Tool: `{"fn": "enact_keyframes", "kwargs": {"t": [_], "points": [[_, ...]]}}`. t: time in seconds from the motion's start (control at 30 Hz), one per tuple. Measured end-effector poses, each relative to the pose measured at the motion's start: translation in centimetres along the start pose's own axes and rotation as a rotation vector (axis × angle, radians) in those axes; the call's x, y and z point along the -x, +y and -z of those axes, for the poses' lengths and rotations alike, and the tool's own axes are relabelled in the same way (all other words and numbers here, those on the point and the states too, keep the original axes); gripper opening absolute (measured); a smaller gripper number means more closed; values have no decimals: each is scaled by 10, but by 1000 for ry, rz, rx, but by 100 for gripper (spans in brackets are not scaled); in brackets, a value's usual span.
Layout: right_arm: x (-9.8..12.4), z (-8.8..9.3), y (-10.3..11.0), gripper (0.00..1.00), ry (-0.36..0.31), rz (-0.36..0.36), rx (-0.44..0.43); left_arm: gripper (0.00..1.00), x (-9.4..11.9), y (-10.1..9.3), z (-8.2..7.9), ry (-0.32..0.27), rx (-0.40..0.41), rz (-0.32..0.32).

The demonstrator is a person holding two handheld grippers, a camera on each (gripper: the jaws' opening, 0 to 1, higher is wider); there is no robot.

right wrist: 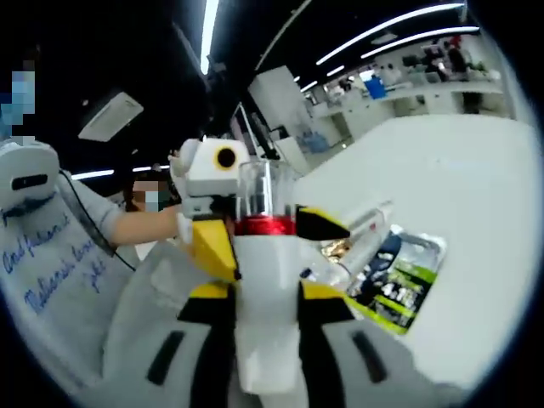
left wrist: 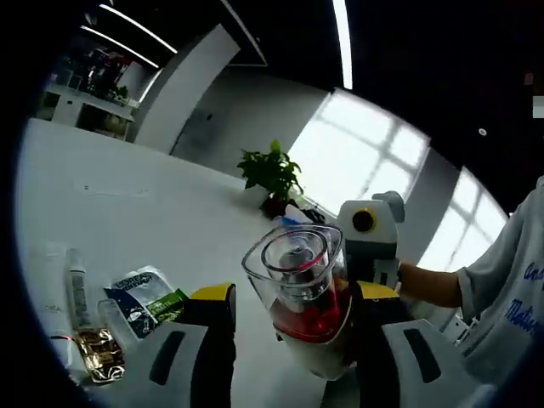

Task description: Arrange the skincare products in the storage area until every visible bottle or jar stands upright without overlapping.

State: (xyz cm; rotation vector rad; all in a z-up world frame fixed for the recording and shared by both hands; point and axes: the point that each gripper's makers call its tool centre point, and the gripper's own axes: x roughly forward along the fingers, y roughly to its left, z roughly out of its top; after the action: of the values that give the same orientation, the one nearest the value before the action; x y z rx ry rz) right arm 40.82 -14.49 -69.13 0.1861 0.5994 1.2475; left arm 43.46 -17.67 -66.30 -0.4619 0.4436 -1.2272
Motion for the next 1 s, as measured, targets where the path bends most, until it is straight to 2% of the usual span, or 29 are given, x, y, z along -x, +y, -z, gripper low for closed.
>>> {"fn": "enact_keyframes", "kwargs": {"t": [0.07,0.27,0.43,0.5,0.6,0.73,0.87,1.0], "points": [[1,2,-4,27,-9,11,-7,37,-1,-4,2,8,-8,16],[0,5,-5,27,-20,0,-7,36,-6,-2,3,11,-41,13],[-3,10,-3,28,2,2,56,32,-6,-7,5,38,-63,23],[-4,12,-3,28,16,10,83,32,-6,-7,7,58,-57,16],[-5,14,-4,28,15,26,106,31,-6,-8,8,69,-91,-4],[-6,15,-10,29,3,86,160,31,-7,-5,10,81,-142,-46],[-7,18,-20,30,2,178,228,30,-10,0,12,103,-208,-95],[-6,18,-27,31,-38,265,254,30,-11,9,9,106,-261,-151]]}}
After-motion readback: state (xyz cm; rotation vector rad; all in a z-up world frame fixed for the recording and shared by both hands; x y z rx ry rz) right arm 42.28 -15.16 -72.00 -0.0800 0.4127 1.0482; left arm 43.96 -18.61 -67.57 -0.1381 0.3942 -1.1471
